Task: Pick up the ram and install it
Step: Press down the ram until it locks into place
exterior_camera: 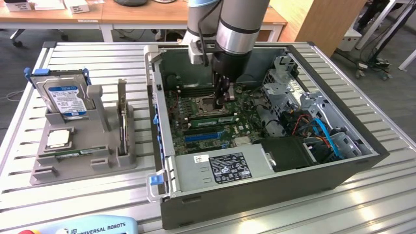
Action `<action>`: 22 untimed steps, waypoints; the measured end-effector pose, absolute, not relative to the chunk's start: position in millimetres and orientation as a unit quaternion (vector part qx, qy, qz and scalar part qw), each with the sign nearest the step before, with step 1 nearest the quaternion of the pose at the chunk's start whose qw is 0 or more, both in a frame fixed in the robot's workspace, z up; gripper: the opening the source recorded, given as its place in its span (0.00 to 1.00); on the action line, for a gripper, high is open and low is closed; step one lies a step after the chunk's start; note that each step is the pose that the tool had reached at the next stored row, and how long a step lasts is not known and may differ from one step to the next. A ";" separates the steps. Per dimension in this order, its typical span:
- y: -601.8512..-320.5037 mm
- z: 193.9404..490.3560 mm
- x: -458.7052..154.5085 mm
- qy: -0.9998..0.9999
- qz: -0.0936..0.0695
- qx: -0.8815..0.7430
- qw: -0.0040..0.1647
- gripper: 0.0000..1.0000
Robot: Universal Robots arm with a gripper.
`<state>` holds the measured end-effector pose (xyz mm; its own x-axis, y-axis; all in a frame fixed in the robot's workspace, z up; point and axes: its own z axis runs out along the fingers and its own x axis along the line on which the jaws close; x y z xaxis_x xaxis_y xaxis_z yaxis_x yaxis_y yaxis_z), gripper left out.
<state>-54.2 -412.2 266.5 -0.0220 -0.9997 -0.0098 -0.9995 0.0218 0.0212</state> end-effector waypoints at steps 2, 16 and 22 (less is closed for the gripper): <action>-412.2 266.4 -50.7 -0.715 -0.011 0.699 0.004 0.10; -412.2 266.4 -44.7 -0.715 -0.011 0.699 0.004 0.10; -412.2 266.4 -44.7 -0.715 -0.011 0.699 0.004 0.10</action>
